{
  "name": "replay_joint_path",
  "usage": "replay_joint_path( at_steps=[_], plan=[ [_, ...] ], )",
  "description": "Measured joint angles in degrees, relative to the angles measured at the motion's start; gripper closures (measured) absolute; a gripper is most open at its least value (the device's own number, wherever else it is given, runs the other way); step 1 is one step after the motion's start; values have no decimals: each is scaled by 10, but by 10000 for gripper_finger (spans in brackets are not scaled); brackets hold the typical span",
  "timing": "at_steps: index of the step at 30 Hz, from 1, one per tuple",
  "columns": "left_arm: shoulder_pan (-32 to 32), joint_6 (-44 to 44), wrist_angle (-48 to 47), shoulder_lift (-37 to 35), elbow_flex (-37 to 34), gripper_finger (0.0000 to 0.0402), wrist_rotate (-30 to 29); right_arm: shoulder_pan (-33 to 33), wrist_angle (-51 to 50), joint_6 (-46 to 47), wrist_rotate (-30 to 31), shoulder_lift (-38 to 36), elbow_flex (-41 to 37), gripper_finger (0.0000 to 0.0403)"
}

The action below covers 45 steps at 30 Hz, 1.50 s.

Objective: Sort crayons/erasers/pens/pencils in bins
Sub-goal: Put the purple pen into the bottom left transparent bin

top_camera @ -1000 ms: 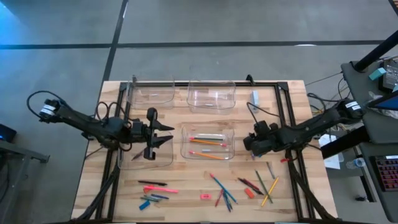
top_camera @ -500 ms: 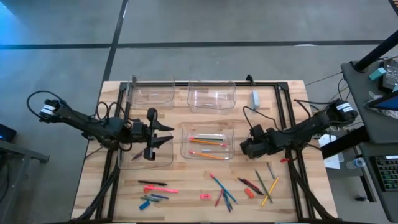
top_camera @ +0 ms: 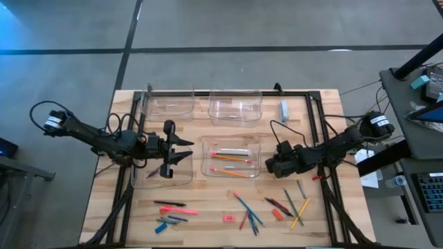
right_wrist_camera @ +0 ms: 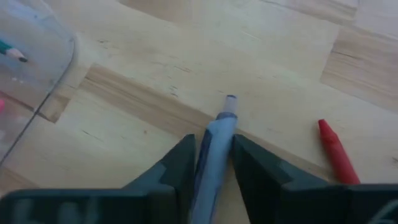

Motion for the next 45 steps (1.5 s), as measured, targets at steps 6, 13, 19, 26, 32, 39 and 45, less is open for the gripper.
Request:
replay_joint_path(
  at_steps=[6, 13, 19, 26, 32, 39, 45],
  plan=[
    [0, 0, 0, 0, 0, 291, 0, 0, 15, 6, -5, 8, 0, 372],
    [-1, 0, 0, 0, 0, 291, 6, 0, 9, -11, -15, -36, 17, 383],
    [-1, 0, -15, -1, 0, 291, 7, 0, 6, -68, -20, -95, 51, 383],
    [0, -1, -81, -40, 0, 291, 8, 1, -20, -134, 19, -138, 106, 384],
    [0, -30, -196, -98, 0, 291, 7, 1, -22, -238, 70, -152, 184, 384],
    [2, -14, -173, -44, -6, 275, 8, 1, 219, -478, 96, -111, 244, 384],
    [25, -50, -119, 43, 13, 201, 5, 1, 385, -648, 91, -47, 296, 384]
  ],
)
